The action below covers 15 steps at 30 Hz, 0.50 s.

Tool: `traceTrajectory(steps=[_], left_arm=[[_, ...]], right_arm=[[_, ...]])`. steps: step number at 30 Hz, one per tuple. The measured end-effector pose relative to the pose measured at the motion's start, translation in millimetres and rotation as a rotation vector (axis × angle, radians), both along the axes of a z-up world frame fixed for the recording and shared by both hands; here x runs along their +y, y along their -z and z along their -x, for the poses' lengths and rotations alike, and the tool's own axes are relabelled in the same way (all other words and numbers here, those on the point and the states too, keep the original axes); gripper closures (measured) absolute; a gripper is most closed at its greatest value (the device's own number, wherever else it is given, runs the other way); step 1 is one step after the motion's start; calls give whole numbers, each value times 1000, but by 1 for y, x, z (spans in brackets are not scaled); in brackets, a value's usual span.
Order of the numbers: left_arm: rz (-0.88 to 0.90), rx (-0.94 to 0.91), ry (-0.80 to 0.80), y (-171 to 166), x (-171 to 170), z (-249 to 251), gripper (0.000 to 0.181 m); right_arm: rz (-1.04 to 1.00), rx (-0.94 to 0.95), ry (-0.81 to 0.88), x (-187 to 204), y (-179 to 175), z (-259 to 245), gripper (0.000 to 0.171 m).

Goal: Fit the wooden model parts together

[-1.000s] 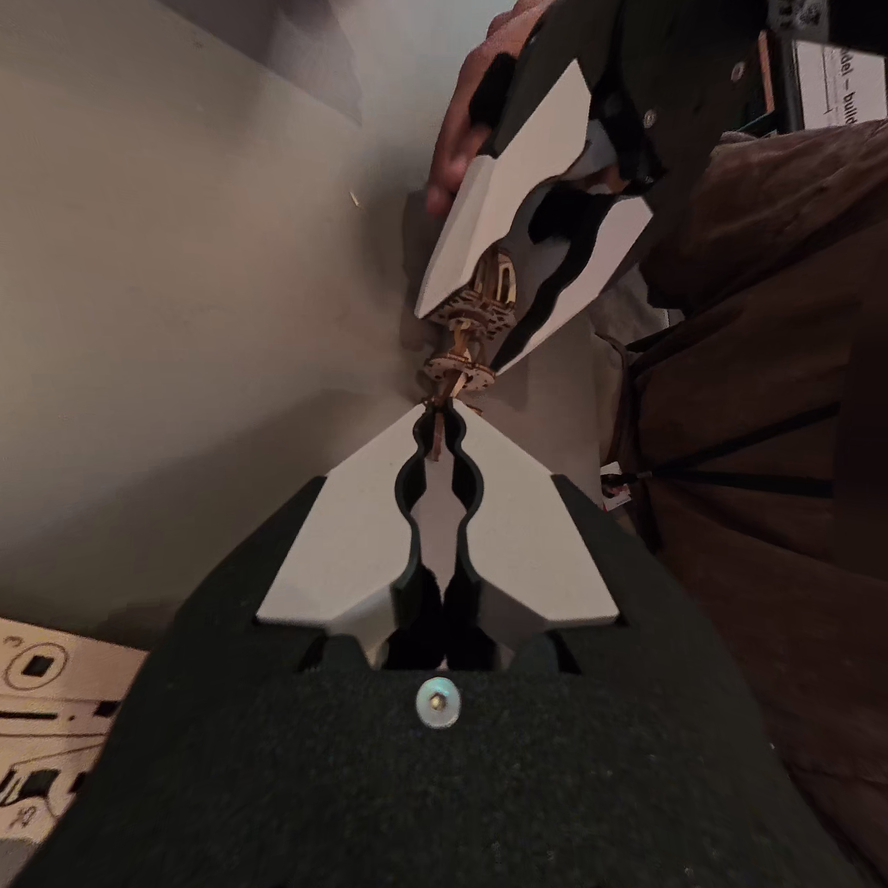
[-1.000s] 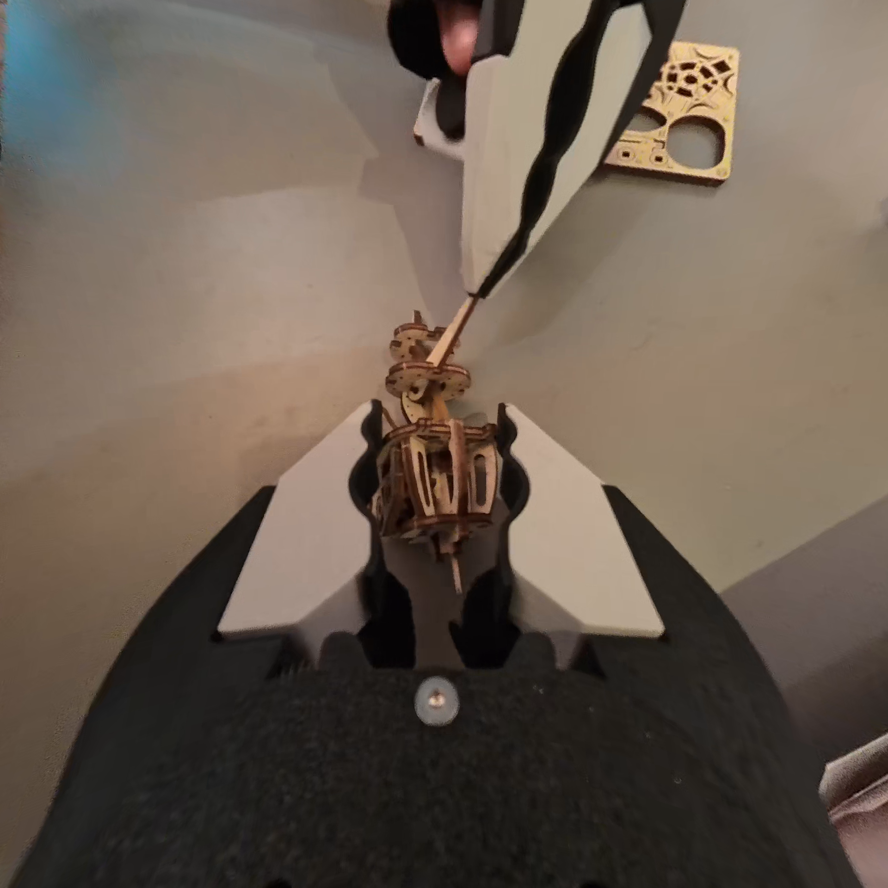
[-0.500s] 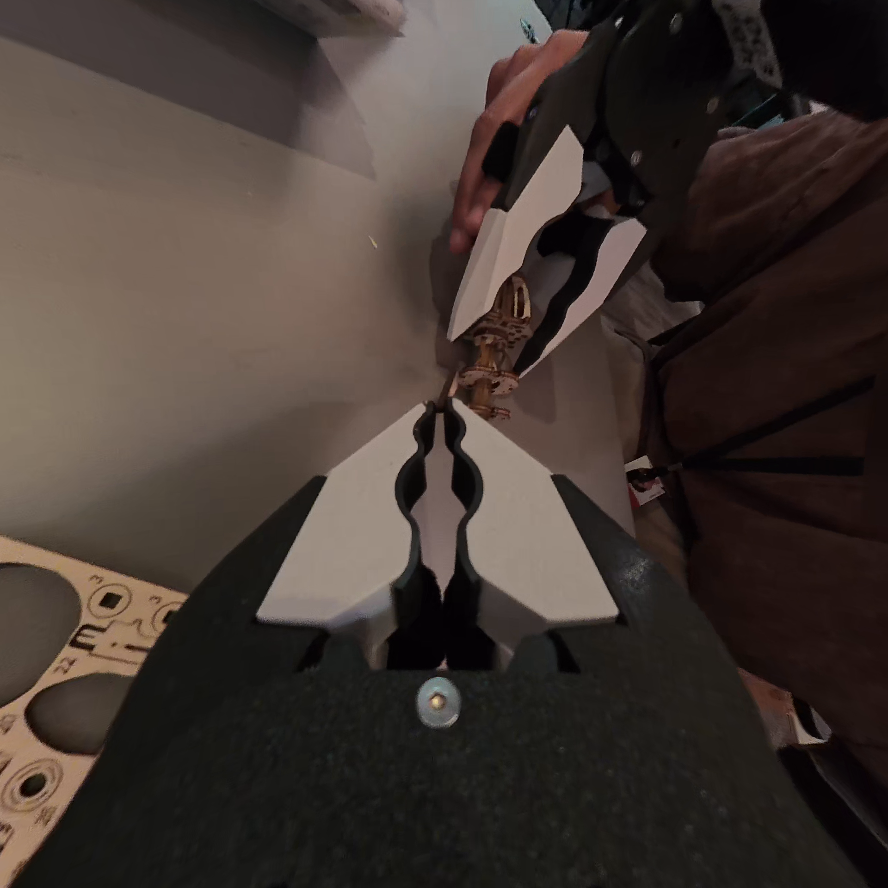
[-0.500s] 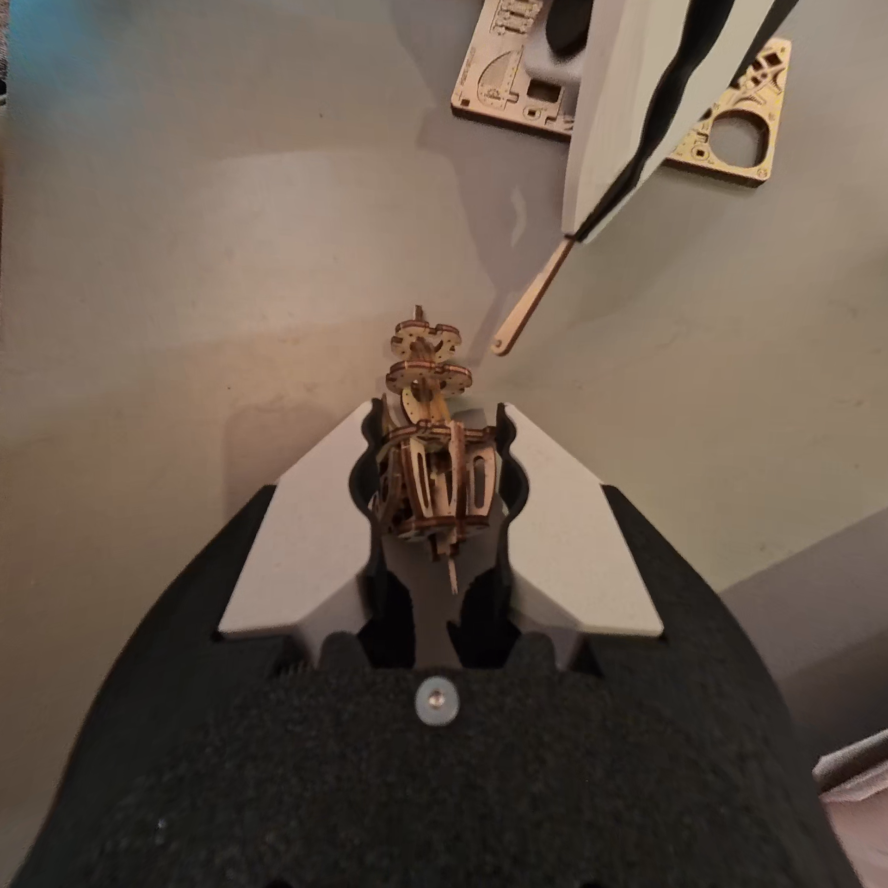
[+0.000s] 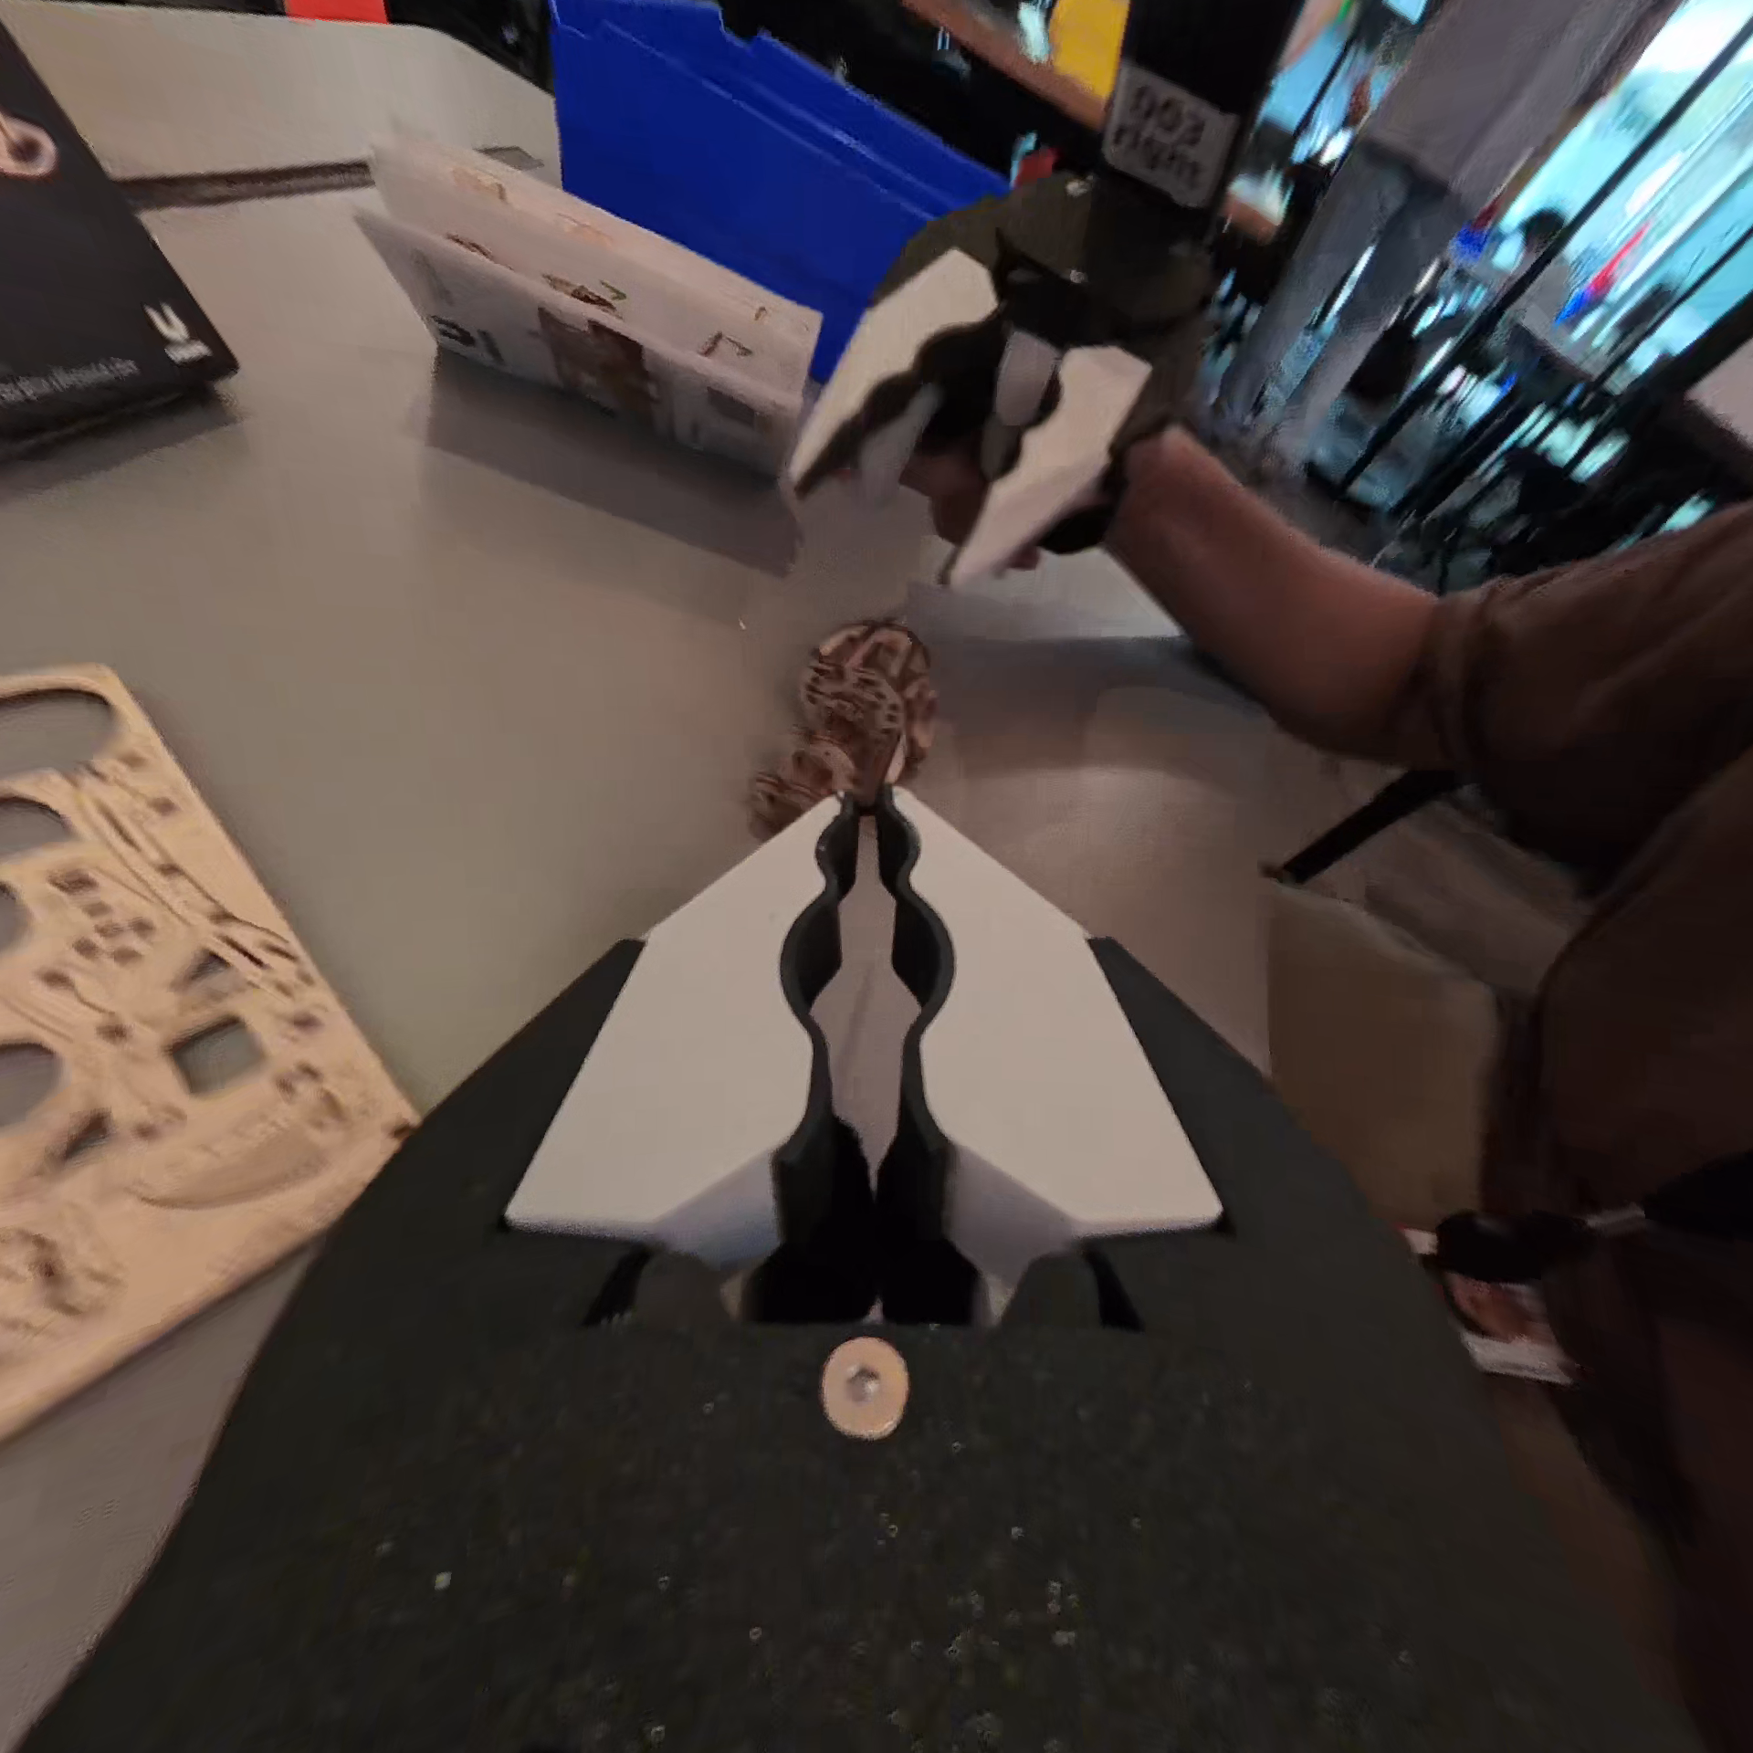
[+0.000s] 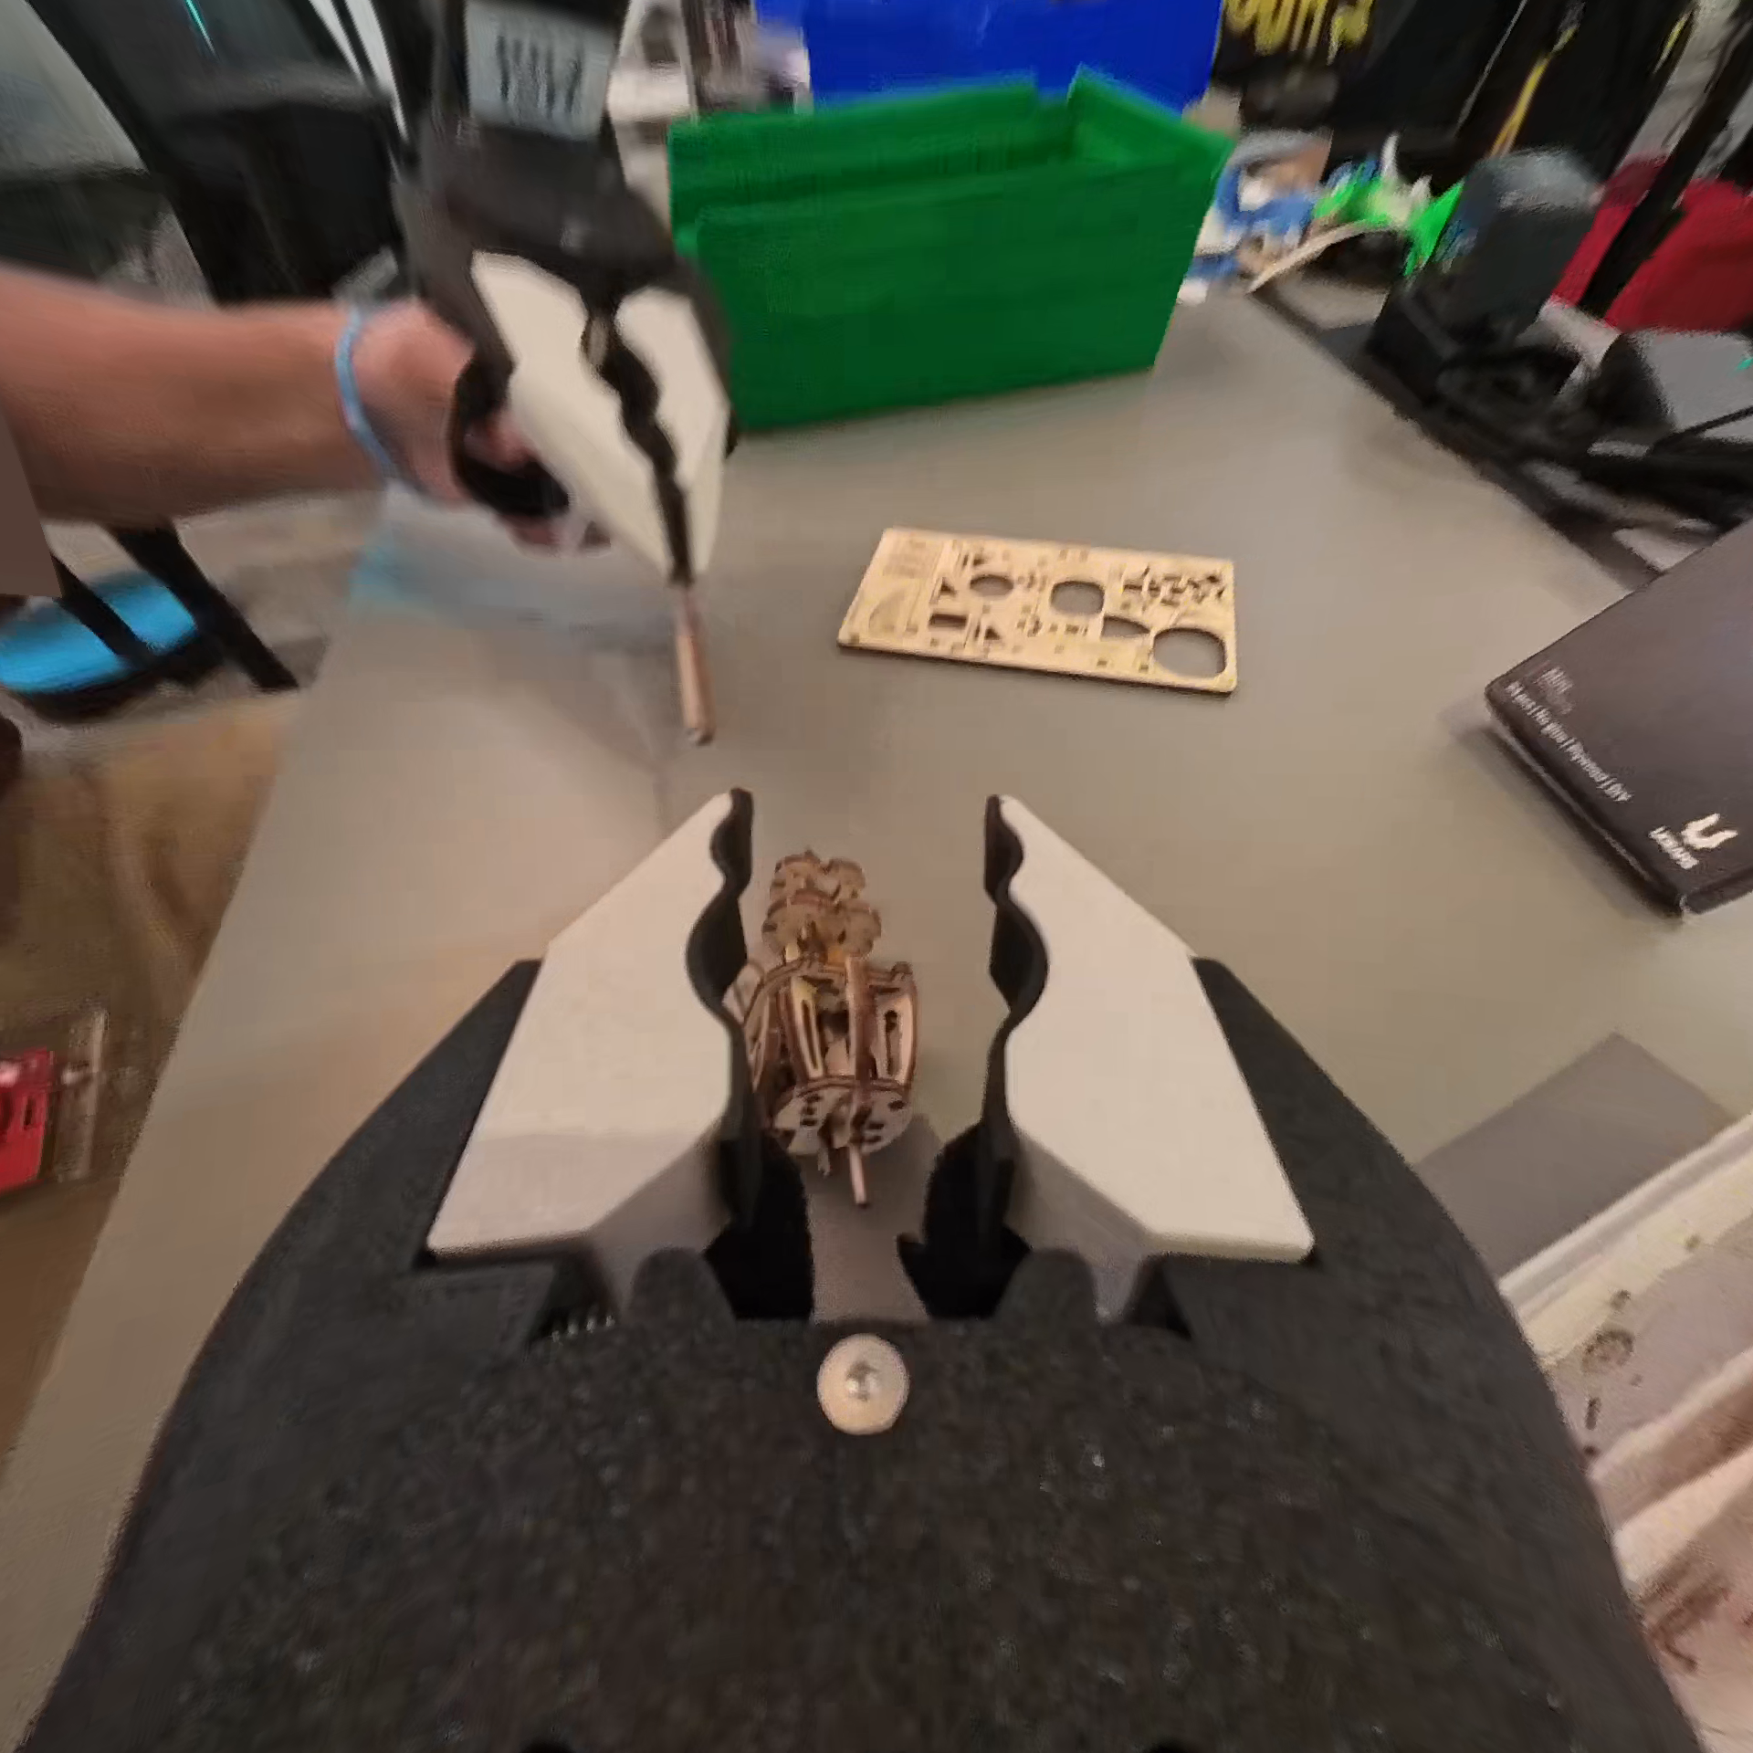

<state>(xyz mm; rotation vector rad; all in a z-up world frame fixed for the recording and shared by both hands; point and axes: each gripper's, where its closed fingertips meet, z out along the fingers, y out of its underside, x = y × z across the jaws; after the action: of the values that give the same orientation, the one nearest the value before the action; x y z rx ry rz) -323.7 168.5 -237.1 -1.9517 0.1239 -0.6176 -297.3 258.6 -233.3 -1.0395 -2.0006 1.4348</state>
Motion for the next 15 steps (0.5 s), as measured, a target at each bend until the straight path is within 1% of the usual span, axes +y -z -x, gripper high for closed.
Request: traceTrajectory(steps=[3,4,5,7,10,12,15], left_arm=[[-54,-156,-78,-3,-22,-10,181],[-64,-237,-80,-7,-29,-18,180],[-46,-302,-79,-8,-37,-26,180],[43,-327,-107,-4,-51,-40,180],[120,-352,-105,-19,-73,-67,180],[164,-386,-135,-33,-86,-83,180],[152,-469,-189,-50,-106,-120,180]], right_arm=[[197,37,72,14,-15,2,122],[257,6,73,10,-20,-4,120],[264,-23,61,2,-24,-12,117],[175,-21,51,-20,-34,-33,117],[92,75,42,-64,-54,-67,117],[113,88,28,-94,-58,-90,114],[302,13,34,-139,-52,-129,113]])
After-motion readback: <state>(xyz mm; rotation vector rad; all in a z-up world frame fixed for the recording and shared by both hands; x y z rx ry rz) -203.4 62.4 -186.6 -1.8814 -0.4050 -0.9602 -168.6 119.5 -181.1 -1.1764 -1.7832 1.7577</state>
